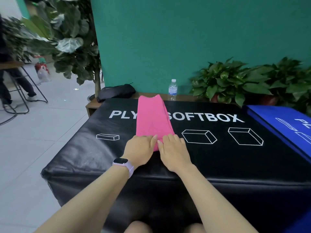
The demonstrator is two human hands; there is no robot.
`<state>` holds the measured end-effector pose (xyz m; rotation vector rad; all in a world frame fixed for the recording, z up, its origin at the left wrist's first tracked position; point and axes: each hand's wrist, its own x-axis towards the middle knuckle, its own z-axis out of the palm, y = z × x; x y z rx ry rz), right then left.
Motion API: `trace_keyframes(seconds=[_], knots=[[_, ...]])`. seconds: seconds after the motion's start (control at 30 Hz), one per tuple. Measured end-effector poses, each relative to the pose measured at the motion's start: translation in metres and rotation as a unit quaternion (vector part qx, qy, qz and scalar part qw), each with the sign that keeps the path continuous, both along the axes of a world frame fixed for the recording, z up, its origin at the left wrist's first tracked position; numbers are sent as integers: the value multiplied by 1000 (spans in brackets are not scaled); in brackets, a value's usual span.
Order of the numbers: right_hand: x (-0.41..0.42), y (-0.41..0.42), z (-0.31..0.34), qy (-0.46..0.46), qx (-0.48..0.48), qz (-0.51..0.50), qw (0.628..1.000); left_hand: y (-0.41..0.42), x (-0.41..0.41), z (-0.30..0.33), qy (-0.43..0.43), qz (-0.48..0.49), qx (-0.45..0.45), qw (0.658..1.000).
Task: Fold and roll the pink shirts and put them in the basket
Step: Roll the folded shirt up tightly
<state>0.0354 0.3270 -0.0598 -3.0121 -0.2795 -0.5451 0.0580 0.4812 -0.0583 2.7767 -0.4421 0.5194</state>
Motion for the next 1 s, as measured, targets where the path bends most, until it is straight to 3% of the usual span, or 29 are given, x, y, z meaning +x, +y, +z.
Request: trace_keyframes(seconds=[0.07,0.17,0.33,0.47,0.67,0.77,0.9,1.0], knots=[[-13,-1,0,-11,-7,16,1000,0,-23,-5,-5,13,-17,1000],[-32,-3,-2,-30,-2,23,999,2,-47,-5,60,66,-72,993],[-40,3,3,-41,-24,-5,999,2,-83,-4,-18,67,-5,998],[-33,7,10,-21,-30,-27,999,3,-92,-14,-136,84,50,986],[-42,10,6,-16,-23,-48,998,8,-65,-5,-120,18,35,992],[-47,14,-2,-82,16,-53,995,11,-52,3,-82,-24,54,995],[-52,18,-14,-95,-17,-26,995,11,-34,7,33,-24,33,999],[-44,21,-6,-72,-38,-30,996,10,-40,5,4,7,37,999]])
